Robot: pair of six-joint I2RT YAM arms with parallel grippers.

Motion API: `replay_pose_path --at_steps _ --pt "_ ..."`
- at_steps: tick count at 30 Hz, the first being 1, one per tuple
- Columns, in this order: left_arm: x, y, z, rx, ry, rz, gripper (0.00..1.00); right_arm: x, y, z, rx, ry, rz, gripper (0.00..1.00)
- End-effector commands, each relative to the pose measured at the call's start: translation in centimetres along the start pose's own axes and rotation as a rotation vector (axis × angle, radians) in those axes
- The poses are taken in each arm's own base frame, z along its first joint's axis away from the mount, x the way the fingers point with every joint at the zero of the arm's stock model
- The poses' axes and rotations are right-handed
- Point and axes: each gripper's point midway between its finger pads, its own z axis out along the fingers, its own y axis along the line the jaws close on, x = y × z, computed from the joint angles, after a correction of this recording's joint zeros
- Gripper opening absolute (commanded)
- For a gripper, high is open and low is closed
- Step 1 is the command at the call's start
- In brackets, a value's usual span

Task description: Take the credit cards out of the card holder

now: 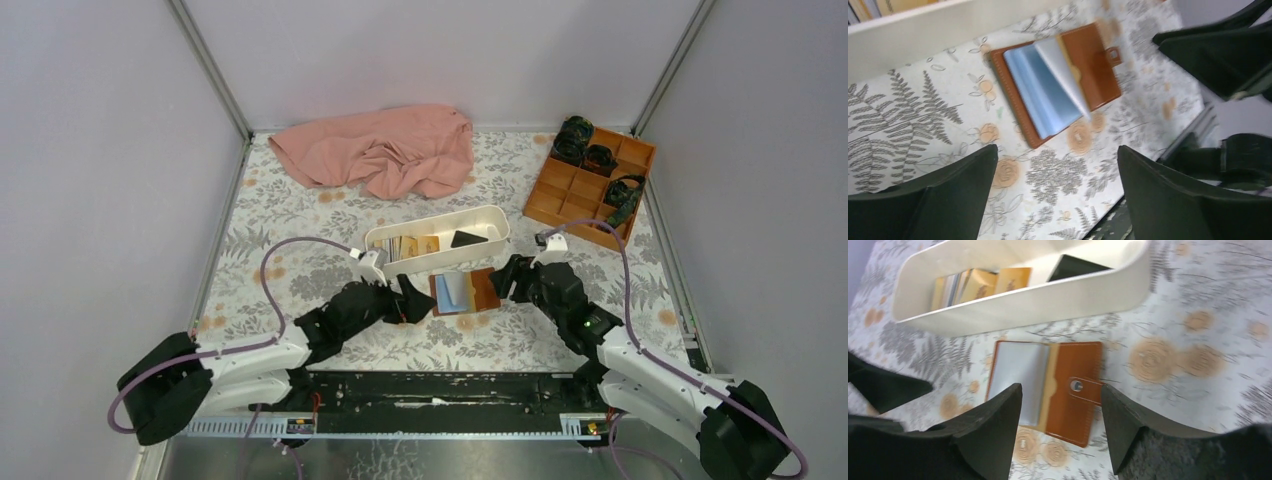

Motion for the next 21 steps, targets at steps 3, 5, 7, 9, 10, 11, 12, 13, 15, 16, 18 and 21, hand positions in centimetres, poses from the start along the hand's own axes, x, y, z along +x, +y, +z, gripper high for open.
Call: replay_pose_path --at_steps 3,5,7,9,10,11,12,13,15,16,18,21 --pt "-3.6 -2.5 -1.6 0.095 -0.138 0.009 1.00 1.2 -5.6 -1.1 0.226 -0.042 0.042 0.68" --pt "-3.9 -2.7 -2.0 0.105 -0.146 0.014 1.00 2.3 -5.5 -0.7 0.202 0.008 0.064 0.65" --pt "-4.1 -3.1 -2.2 0.121 -0.154 0.016 1.00 3.3 -4.7 -0.1 0.151 0.056 0.073 0.59" --pt "-4.1 -2.9 -2.2 0.114 -0.153 0.017 1.00 4.0 -3.9 0.4 0.102 0.096 0.074 0.54" --pt "-4.0 -2.8 -2.2 0.111 -0.150 0.018 1.00 4.2 -3.4 0.6 0.078 0.112 0.075 0.53" --pt "-3.9 -2.7 -2.2 0.108 -0.148 0.017 1.00 4.3 -3.1 0.8 0.059 0.121 0.075 0.53" --pt "-3.8 -2.7 -2.1 0.106 -0.146 0.015 1.00 4.4 -2.7 0.9 0.041 0.132 0.073 0.52" --pt "-3.7 -2.6 -2.1 0.104 -0.143 0.013 1.00 4.5 -2.5 1.0 0.030 0.141 0.069 0.52" --pt "-3.5 -2.3 -2.0 0.101 -0.140 0.010 1.00 4.4 -1.9 1.2 0.003 0.147 0.069 0.52" --pt "-3.4 -2.3 -2.0 0.103 -0.138 0.009 1.00 4.4 -1.6 1.3 -0.013 0.148 0.069 0.52" --pt "-3.3 -2.3 -2.0 0.104 -0.136 0.008 1.00 4.5 -1.2 1.4 -0.036 0.155 0.073 0.51" --pt "-3.3 -2.1 -1.8 0.092 -0.133 0.011 1.00 4.2 -0.8 1.3 -0.053 0.149 0.076 0.50"
